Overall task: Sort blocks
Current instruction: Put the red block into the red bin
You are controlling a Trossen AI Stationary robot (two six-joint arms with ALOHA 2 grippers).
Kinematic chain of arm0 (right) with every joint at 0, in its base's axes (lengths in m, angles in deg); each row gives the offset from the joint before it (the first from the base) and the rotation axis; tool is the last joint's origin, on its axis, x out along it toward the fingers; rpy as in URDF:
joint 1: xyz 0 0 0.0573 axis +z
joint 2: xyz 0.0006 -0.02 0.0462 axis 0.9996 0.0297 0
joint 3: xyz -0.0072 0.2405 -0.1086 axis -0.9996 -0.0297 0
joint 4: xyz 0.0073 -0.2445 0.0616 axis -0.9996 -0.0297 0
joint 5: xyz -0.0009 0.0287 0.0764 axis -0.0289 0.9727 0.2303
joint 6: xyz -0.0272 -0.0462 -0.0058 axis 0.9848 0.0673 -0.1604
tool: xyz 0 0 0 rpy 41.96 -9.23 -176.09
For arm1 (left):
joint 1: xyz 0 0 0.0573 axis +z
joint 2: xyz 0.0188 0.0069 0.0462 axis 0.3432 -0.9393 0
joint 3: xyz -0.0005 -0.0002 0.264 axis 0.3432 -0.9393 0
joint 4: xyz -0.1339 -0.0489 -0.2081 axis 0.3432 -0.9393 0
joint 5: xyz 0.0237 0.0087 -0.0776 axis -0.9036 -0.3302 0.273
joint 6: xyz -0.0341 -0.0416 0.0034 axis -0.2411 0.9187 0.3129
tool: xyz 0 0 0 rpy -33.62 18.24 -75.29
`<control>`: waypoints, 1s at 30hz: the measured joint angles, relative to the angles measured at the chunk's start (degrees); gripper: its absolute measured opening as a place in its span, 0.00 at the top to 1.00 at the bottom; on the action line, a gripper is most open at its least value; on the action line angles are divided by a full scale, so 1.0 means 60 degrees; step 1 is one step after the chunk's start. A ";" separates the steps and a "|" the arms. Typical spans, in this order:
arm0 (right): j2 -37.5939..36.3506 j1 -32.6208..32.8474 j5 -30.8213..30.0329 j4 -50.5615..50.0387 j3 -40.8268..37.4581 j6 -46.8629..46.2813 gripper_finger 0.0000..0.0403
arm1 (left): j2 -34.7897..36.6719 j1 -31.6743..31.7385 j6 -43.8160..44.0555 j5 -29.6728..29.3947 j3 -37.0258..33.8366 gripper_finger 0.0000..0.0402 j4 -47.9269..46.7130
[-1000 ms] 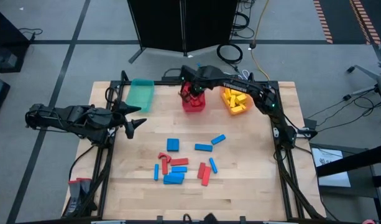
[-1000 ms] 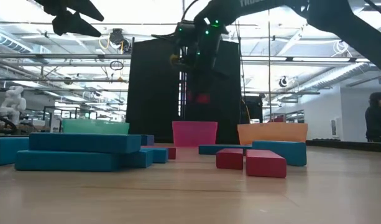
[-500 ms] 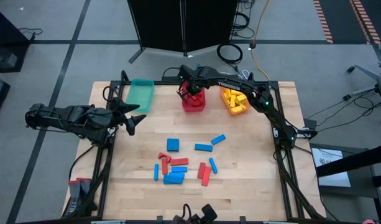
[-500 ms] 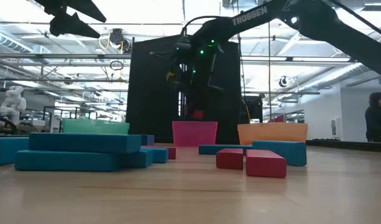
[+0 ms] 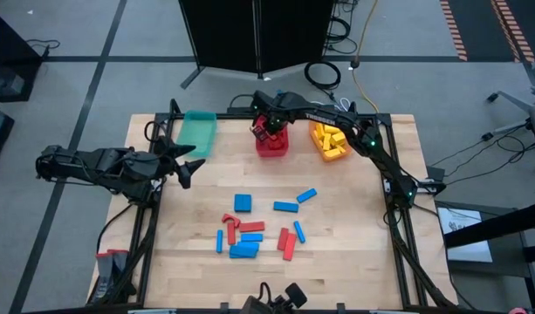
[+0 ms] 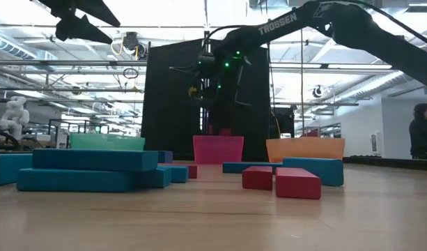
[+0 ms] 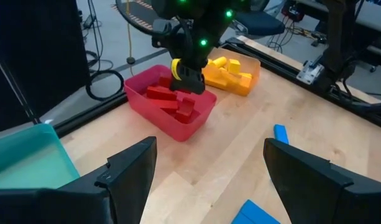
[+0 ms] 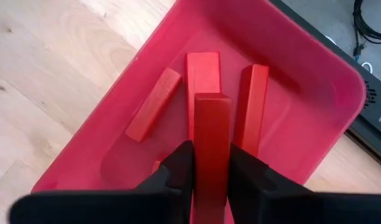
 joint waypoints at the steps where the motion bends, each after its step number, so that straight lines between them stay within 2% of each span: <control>1: -0.0004 -0.0002 -0.0004 0.0007 0.0000 0.0000 0.81 | -0.0016 0.0001 -0.0002 -0.0026 0.0000 0.25 -0.0001; 5: -0.0004 -0.0004 -0.0011 0.0012 0.0000 0.0004 0.78 | -0.0042 0.0003 -0.0002 -0.0112 0.0000 0.25 0.0000; 11: -0.0004 -0.0004 0.0018 0.0020 0.0000 0.0073 0.83 | -0.0053 0.0002 -0.0009 -0.0116 0.0000 0.25 -0.0004; 14: -0.0060 -0.0007 0.0666 0.0020 0.0000 0.0440 0.86 | -0.0053 0.0004 -0.0013 -0.0116 0.0000 0.25 -0.0011; 18: -0.0641 0.0137 0.1057 -0.0204 0.0025 0.1091 0.89 | -0.0053 0.0000 -0.0100 -0.0114 0.0000 0.25 -0.0046; 21: -0.1446 0.0394 0.1991 -0.0923 0.0126 0.1827 0.92 | -0.0053 0.0002 -0.0093 -0.0116 0.0000 0.25 -0.0230; 25: -0.2388 0.1209 0.3731 -0.2999 0.0126 0.2426 0.94 | -0.0053 0.0000 -0.0028 -0.0113 0.0000 0.25 -0.0581; 27: -0.2722 0.1877 0.3960 -0.4102 0.0120 0.2628 0.95 | -0.0053 0.0000 -0.0027 -0.0112 0.0000 0.25 -0.0594; 30: -0.3059 0.3010 0.3608 -0.4996 0.0107 0.3040 0.95 | -0.0053 0.0000 -0.0060 -0.0112 0.0000 0.25 -0.0610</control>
